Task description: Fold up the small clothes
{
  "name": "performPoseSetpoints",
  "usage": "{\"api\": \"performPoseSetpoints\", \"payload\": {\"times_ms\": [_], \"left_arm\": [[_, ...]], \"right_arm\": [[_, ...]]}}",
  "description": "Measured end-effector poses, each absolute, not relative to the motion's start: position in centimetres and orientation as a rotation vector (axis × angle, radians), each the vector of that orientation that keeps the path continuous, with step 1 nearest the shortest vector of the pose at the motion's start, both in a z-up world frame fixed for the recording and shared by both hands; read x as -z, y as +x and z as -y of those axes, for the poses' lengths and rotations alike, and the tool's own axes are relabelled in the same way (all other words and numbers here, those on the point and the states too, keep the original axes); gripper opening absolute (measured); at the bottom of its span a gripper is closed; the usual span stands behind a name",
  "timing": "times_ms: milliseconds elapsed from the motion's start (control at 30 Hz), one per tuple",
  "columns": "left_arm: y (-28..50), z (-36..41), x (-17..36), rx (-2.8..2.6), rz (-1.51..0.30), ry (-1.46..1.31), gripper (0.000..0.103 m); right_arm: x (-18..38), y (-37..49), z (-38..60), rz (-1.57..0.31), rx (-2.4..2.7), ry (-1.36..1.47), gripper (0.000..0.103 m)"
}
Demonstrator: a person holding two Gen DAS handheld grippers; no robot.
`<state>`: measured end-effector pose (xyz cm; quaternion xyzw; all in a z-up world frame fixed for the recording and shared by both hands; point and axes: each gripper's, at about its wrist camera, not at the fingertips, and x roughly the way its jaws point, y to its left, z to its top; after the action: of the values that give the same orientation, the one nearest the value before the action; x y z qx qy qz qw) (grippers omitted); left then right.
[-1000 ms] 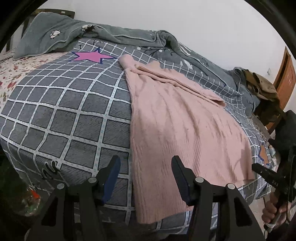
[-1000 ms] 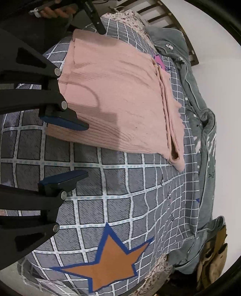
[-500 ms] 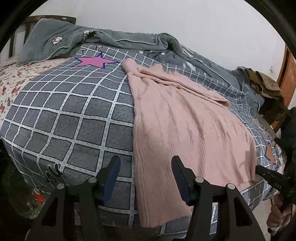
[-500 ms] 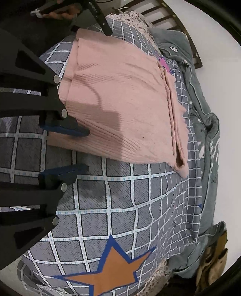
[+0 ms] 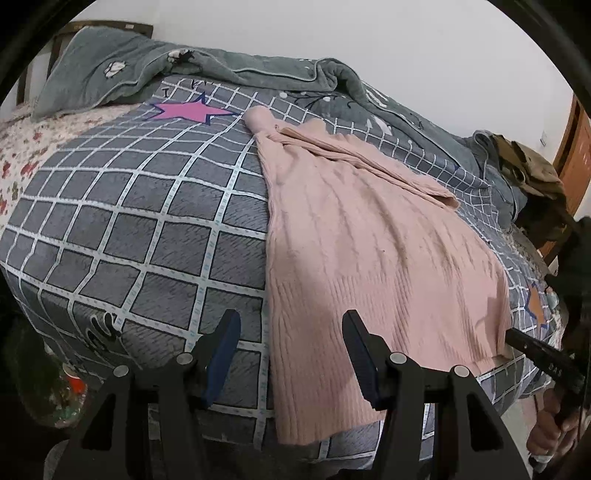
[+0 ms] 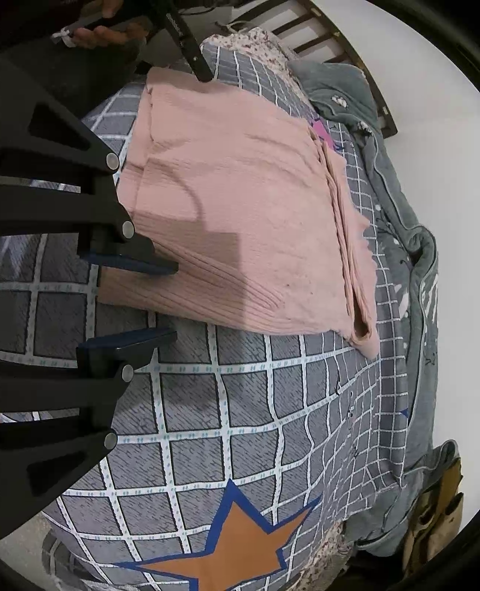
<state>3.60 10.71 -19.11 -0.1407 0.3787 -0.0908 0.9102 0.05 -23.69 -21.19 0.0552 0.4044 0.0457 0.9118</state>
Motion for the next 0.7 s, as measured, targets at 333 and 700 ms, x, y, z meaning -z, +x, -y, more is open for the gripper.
{"api": "performPoseSetpoints", "payload": {"times_ms": [333,700], "left_arm": [[3.8,-12.0,19.5,0.185,-0.792,-0.385,0.054],[3.9,-11.6,19.7,0.199,-0.809,-0.367,0.054]], "right_arm": [[20.3,-0.2,22.7,-0.787,-0.144,0.121,0.033],[21.2,-0.1,25.4,-0.798,-0.032,0.128,0.009]]}}
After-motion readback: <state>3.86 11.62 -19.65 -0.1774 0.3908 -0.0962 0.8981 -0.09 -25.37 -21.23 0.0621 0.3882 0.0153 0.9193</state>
